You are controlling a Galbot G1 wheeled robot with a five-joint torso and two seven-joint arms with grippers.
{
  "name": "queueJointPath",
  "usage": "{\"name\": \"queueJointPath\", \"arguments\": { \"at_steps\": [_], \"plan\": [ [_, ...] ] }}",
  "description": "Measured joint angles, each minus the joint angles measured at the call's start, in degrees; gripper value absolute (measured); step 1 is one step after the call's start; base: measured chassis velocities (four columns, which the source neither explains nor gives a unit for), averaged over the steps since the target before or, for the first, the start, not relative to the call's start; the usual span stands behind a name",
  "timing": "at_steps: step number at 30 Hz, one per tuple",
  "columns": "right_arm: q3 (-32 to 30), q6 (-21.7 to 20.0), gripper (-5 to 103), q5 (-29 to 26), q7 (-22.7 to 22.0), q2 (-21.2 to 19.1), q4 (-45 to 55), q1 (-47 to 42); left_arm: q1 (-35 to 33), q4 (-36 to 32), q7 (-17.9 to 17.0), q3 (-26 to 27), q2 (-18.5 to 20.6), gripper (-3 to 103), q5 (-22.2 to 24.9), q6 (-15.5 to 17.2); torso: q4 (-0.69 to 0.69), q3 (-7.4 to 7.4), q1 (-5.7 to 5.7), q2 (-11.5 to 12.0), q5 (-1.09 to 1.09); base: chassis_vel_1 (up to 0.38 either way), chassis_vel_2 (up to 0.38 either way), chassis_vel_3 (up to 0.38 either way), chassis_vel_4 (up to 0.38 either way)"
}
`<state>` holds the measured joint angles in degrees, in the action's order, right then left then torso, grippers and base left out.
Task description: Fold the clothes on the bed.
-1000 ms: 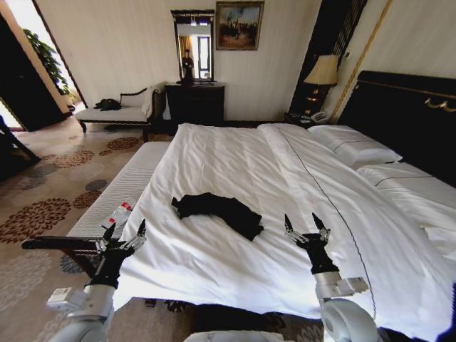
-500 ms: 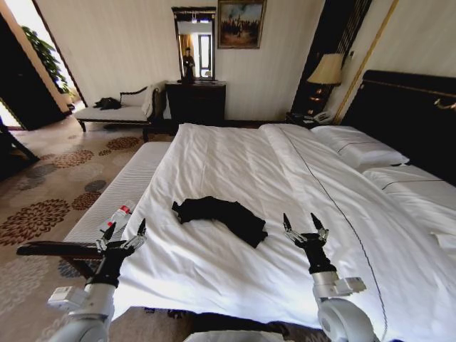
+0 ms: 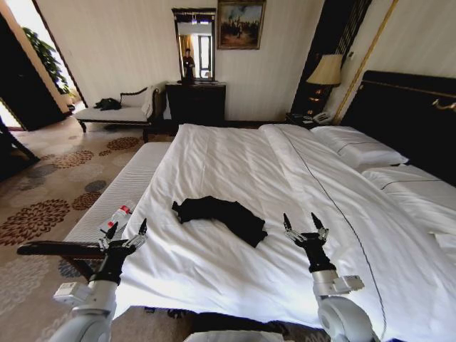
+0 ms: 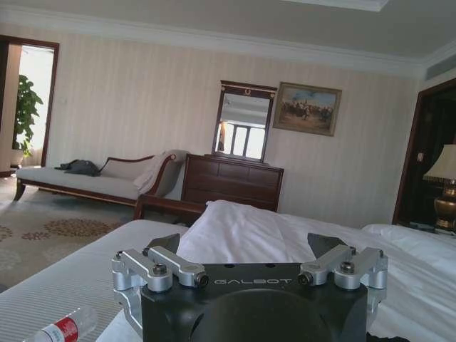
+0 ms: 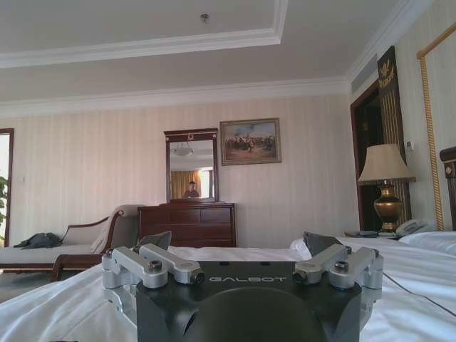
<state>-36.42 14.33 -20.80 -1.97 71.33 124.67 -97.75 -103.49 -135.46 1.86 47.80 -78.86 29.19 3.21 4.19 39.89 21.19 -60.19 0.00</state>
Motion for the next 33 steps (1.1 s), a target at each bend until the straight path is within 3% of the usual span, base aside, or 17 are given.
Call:
{"name": "queueJointPath", "arguments": {
  "at_steps": [8, 13, 15, 18, 20, 21, 23, 26, 27, 31, 33],
  "plan": [
    [1.7, 1.2, 100, -0.6, 0.1, 0.2, -3.0, 2.0, 3.6, 4.4, -0.1, -1.4, 1.0, 100, 0.5, 0.2, 0.0, 0.01, 0.02, 0.0, 0.01, 0.0, 0.0, 0.0, 0.0],
    [2.5, 1.3, 100, -1.2, -0.1, -0.8, -5.4, 4.3, 8.5, 10.5, -1.4, -2.3, 3.3, 100, 2.9, 1.3, 0.0, 0.01, 0.01, 0.0, 0.0, 0.0, 0.0, 0.0, 0.0],
    [3.2, 1.3, 100, -1.8, -0.5, -2.0, -7.5, 6.2, 12.7, 15.4, -3.1, -3.2, 6.3, 100, 7.3, 3.7, 0.01, 0.01, 0.01, 0.0, -0.01, 0.0, 0.0, 0.0, 0.0],
    [4.1, 1.3, 100, -2.1, -0.6, -2.7, -8.7, 7.5, 14.3, 17.2, -3.9, -3.6, 7.7, 100, 9.4, 4.9, 0.02, 0.01, 0.01, 0.0, -0.01, 0.0, 0.0, 0.0, 0.0],
    [6.1, 1.4, 100, -2.5, -0.8, -3.9, -11.2, 9.9, 18.8, 21.2, -6.8, -6.0, 11.5, 100, 14.1, 7.5, -0.04, 0.01, 0.02, 0.0, 0.01, 0.0, 0.0, 0.0, 0.0],
    [6.1, 1.4, 100, -2.5, -0.8, -3.9, -11.2, 9.9, 18.8, 21.2, -6.8, -6.0, 11.5, 100, 14.1, 7.5, -0.04, 0.01, 0.02, 0.0, 0.01, 0.0, 0.0, 0.0, 0.0],
    [6.7, 1.7, 100, -2.4, -0.8, -3.6, -12.6, 10.4, 24.3, 24.8, -9.7, -11.9, 15.5, 100, 17.4, 9.8, 0.0, 0.02, 0.02, 0.0, -0.02, 0.0, 0.0, 0.0, 0.0],
    [6.9, 1.9, 100, -2.3, -0.8, -3.0, -13.2, 10.7, 29.0, 26.6, -11.5, -16.4, 18.0, 100, 20.5, 12.0, 0.03, 0.01, 0.02, 0.0, -0.01, 0.0, 0.0, 0.0, 0.0],
    [7.0, 2.0, 100, -2.2, -0.9, -2.7, -13.6, 10.8, 33.3, 27.6, -13.1, -19.5, 19.7, 100, 23.8, 14.1, 0.01, 0.01, 0.02, 0.0, 0.0, 0.0, 0.0, 0.0, 0.0],
    [7.0, 2.3, 100, -1.9, -1.0, -2.2, -14.2, 11.0, 39.4, 29.0, -15.4, -23.2, 21.3, 100, 28.4, 17.3, 0.01, 0.01, 0.02, 0.0, 0.01, 0.0, 0.0, 0.0, 0.0],
    [6.9, 2.5, 100, -1.5, -1.1, -1.8, -14.9, 11.1, 46.3, 31.2, -18.0, -27.1, 22.1, 100, 34.2, 22.6, 0.0, 0.01, 0.02, 0.0, 0.01, 0.0, 0.0, 0.0, 0.0]
  ]
}}
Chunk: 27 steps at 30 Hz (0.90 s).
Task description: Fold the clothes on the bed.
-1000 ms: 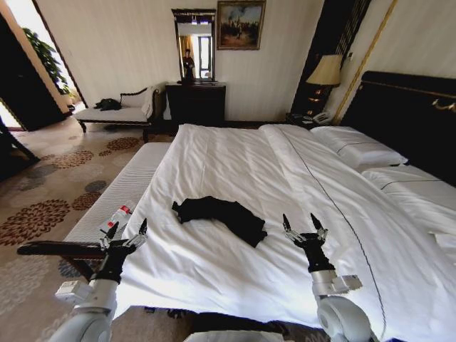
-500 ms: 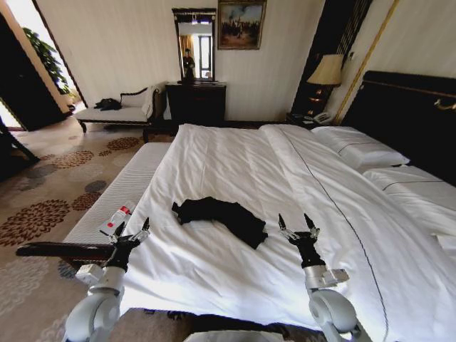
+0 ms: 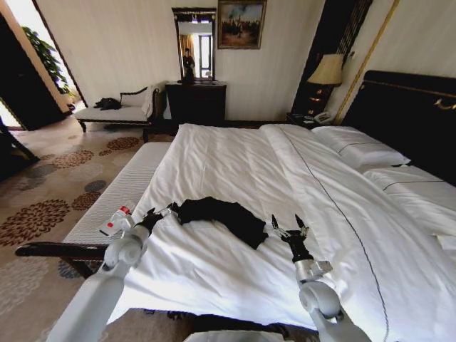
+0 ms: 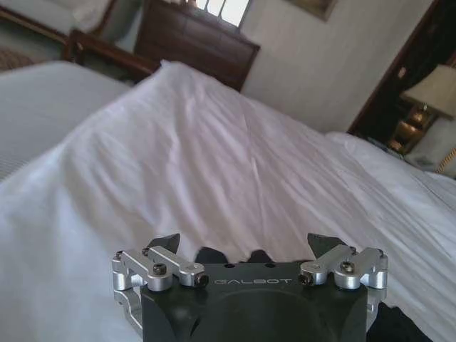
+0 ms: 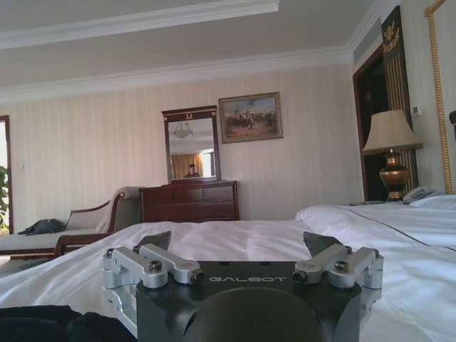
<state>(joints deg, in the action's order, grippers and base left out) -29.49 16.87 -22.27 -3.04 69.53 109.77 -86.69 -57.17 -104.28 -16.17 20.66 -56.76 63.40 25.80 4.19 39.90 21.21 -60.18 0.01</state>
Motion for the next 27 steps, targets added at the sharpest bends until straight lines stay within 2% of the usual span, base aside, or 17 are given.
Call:
{"name": "queueJointPath", "arguments": {
  "at_steps": [1, 2, 3, 4, 6, 8, 10, 13, 18, 27],
  "plan": [
    [0.0, 0.1, 100, 0.1, 0.0, 0.1, -0.2, 0.0, 2.6, 1.0, -1.0, -1.5, 0.0, 100, 2.1, 2.1, 0.0, 0.0, 0.0, 0.0, -0.01, 0.0, 0.0, 0.0, 0.0],
    [0.0, 0.1, 100, 0.1, 0.0, 0.1, -0.2, 0.0, 2.6, 1.0, -1.0, -1.5, 0.0, 100, 2.1, 2.1, 0.0, 0.0, 0.0, 0.0, -0.01, 0.0, 0.0, 0.0, 0.0],
    [0.0, 0.1, 100, 0.2, -0.1, 0.2, -0.4, 0.0, 4.7, 2.1, -1.8, -2.7, -0.1, 100, 3.7, 3.5, -0.01, 0.0, 0.0, 0.0, -0.01, 0.0, 0.0, 0.0, 0.0],
    [0.0, 0.2, 100, 0.5, -0.1, 0.4, -0.8, 0.0, 9.1, 4.4, -3.2, -4.8, -0.8, 100, 6.8, 6.5, -0.01, 0.0, 0.0, 0.0, -0.01, 0.0, 0.0, 0.0, 0.0],
    [0.0, 0.2, 100, 0.6, -0.1, 0.5, -1.0, 0.0, 10.7, 5.3, -3.8, -5.5, -1.2, 100, 7.9, 7.7, 0.0, 0.0, 0.0, 0.0, 0.0, 0.0, 0.0, 0.0, 0.0],
    [0.1, 0.3, 100, 1.0, -0.1, 1.0, -1.7, 0.1, 16.8, 9.6, -6.7, -8.5, -3.3, 100, 12.0, 12.3, 0.0, 0.0, 0.0, 0.0, -0.01, 0.0, 0.0, 0.0, 0.0],
    [0.3, 0.4, 100, 1.3, -0.2, 1.4, -2.1, 0.2, 20.8, 12.9, -8.2, -10.3, -5.0, 100, 13.2, 15.2, 0.01, 0.0, 0.0, 0.0, 0.01, 0.0, 0.0, 0.0, 0.0],
    [0.5, 0.5, 100, 1.4, -0.2, 1.6, -2.6, 0.4, 24.4, 16.8, -9.0, -12.4, -6.8, 100, 13.3, 16.8, 0.01, 0.0, 0.01, 0.0, -0.01, 0.0, 0.0, 0.0, 0.0],
    [0.5, 0.6, 100, 1.2, -0.5, 1.6, -3.4, 1.1, 28.5, 21.8, -9.6, -14.9, -8.1, 100, 12.8, 17.0, 0.0, -0.01, 0.0, 0.0, 0.0, 0.0, 0.0, 0.0, 0.0],
    [0.4, 1.2, 100, 1.1, -0.7, 1.5, -4.5, 1.6, 27.8, 23.1, -9.4, -14.6, -7.7, 100, 13.4, 16.8, -0.01, -0.01, -0.01, 0.0, -0.01, 0.0, 0.0, 0.0, 0.0]
  ]
}}
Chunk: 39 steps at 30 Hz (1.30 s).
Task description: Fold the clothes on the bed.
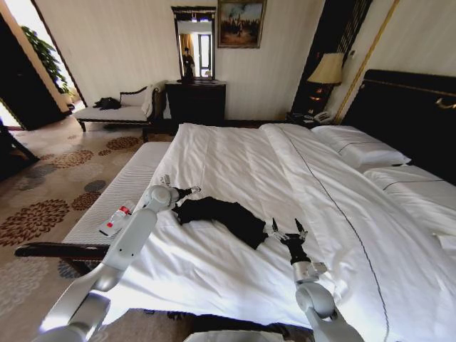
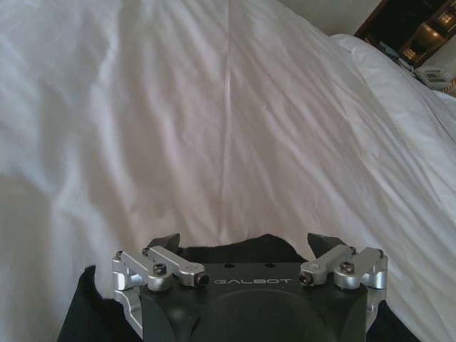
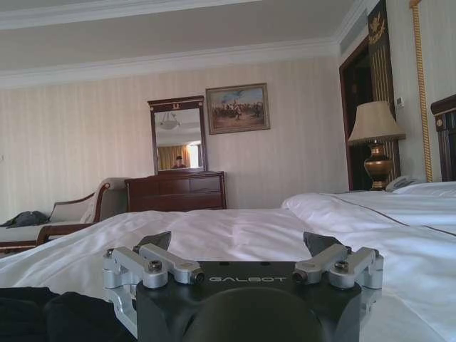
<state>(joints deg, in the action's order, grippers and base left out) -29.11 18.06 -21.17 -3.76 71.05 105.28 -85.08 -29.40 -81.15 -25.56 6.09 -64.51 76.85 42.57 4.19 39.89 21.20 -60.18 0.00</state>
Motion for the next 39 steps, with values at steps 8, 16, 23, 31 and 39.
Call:
{"name": "queueJointPath", "arguments": {
  "at_steps": [8, 16, 23, 31, 39],
  "plan": [
    [0.3, 0.0, 100, 0.1, 0.0, 0.0, 0.0, 0.2, -3.3, -0.1, -1.4, 0.1, 0.0, 100, -0.1, -0.2, 0.0, 0.0, 0.0, 0.0, -0.01, 0.0, 0.0, 0.0, 0.0],
    [0.3, 0.0, 100, 0.2, 0.0, -0.1, 0.0, 0.1, -5.6, -0.9, -1.4, 0.6, 0.3, 101, -1.6, -0.3, 0.0, 0.0, 0.0, 0.0, -0.01, 0.0, 0.0, 0.0, 0.0],
    [0.5, 0.0, 100, 0.5, 0.0, 0.1, 0.0, 0.0, -6.0, -1.1, -1.5, 1.8, 0.5, 78, -2.0, -0.4, 0.01, 0.0, 0.0, 0.0, 0.0, 0.0, 0.0, 0.0, 0.0],
    [0.5, 0.2, 100, 0.7, 0.0, 0.2, 0.0, -0.2, -6.7, -1.5, -1.5, 3.6, 1.1, 45, -2.0, -0.4, 0.01, 0.0, 0.0, 0.0, 0.0, 0.0, 0.0, 0.0, 0.0],
    [0.5, 0.3, 100, 0.9, -0.1, 0.4, 0.1, -0.3, -7.5, -2.7, -1.5, 5.4, 1.9, 18, -1.8, -0.4, 0.01, 0.0, 0.0, 0.0, -0.01, 0.0, 0.0, 0.0, 0.0]
  ]
}}
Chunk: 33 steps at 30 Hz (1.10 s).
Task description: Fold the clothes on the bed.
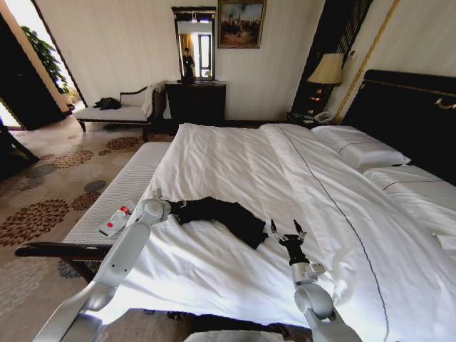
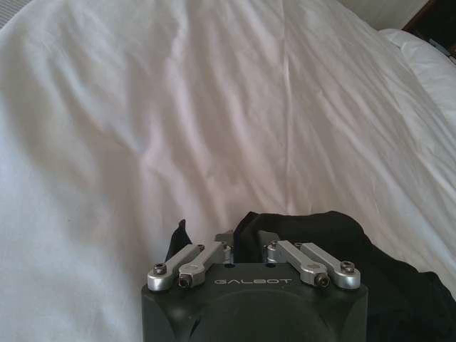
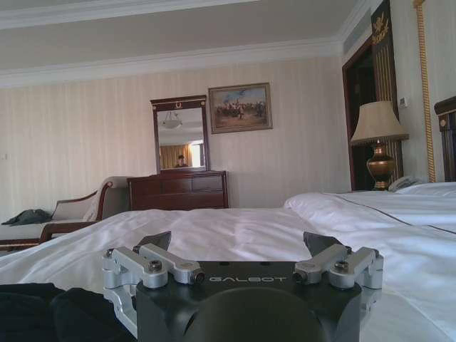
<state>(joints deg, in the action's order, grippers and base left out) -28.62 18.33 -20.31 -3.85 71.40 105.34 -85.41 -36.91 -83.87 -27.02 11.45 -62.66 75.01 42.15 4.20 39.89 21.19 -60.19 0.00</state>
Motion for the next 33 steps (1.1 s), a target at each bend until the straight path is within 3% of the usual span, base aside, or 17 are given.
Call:
{"name": "queueJointPath", "arguments": {
  "at_steps": [4, 10, 14, 16, 18, 21, 25, 26, 29, 33],
  "plan": [
    [0.8, -0.5, 100, -2.0, -1.9, 0.0, 0.0, 0.4, -2.7, -2.9, 0.1, 2.1, 1.2, 4, 0.6, 0.0, 0.02, 0.0, 0.0, 0.0, 0.0, 0.0, 0.0, 0.0, 0.0],
    [2.9, -2.0, 100, -7.3, -4.4, -1.2, -0.3, 2.4, -12.6, -10.4, 2.5, 6.8, 4.6, 0, -0.7, -1.4, 0.0, 0.0, 0.0, 0.0, -0.02, 0.0, 0.0, 0.0, 0.0],
    [5.1, -3.3, 100, -8.2, -5.6, -2.6, -1.4, 5.7, -26.5, -19.4, 5.4, 13.2, 6.8, 0, -4.0, -4.5, -0.01, -0.01, 0.0, 0.0, 0.0, 0.0, 0.0, 0.0, 0.0],
    [5.8, -3.9, 100, -8.6, -6.1, -2.9, -1.4, 6.4, -29.3, -21.0, 5.9, 14.4, 6.8, 0, -4.8, -5.0, 0.0, -0.01, 0.0, 0.0, 0.0, 0.0, 0.0, 0.0, 0.0],
    [8.1, -6.7, 100, -10.8, -8.5, -3.7, -0.8, 7.9, -35.5, -23.8, 6.5, 16.7, 6.4, 0, -6.8, -6.0, -0.02, 0.0, 0.0, 0.0, 0.01, 0.0, 0.0, 0.0, 0.0],
    [10.0, -10.1, 100, -15.2, -11.6, -4.7, 1.3, 9.1, -38.7, -24.6, 7.0, 17.4, 5.6, 0, -8.7, -7.2, -0.04, -0.01, -0.01, 0.0, 0.0, 0.0, 0.0, 0.0, 0.0],
    [12.4, -15.0, 100, -23.2, -15.3, -6.6, 3.9, 11.1, -39.6, -24.6, 7.5, 16.8, 5.4, 0, -10.3, -8.1, 0.05, -0.01, 0.0, 0.0, -0.01, 0.0, 0.0, 0.0, 0.0],
    [14.1, -17.4, 100, -27.1, -17.7, -7.6, 4.4, 13.0, -40.2, -24.7, 7.7, 16.9, 5.4, 0, -10.9, -8.3, 0.03, -0.01, 0.0, 0.0, 0.01, 0.0, 0.0, 0.0, 0.0],
    [16.2, -20.4, 100, -31.0, -20.3, -8.8, 4.4, 15.7, -40.7, -24.8, 7.9, 17.1, 5.4, 0, -11.5, -8.4, 0.0, 0.0, 0.0, 0.0, 0.0, 0.0, 0.0, 0.0, 0.0],
    [23.0, -28.3, 100, -40.5, -27.0, -11.2, 1.0, 25.9, -41.4, -25.1, 7.9, 18.0, 5.2, 0, -12.1, -8.6, 0.0, 0.0, 0.0, 0.0, 0.0, 0.0, 0.0, 0.0, 0.0]
  ]
}}
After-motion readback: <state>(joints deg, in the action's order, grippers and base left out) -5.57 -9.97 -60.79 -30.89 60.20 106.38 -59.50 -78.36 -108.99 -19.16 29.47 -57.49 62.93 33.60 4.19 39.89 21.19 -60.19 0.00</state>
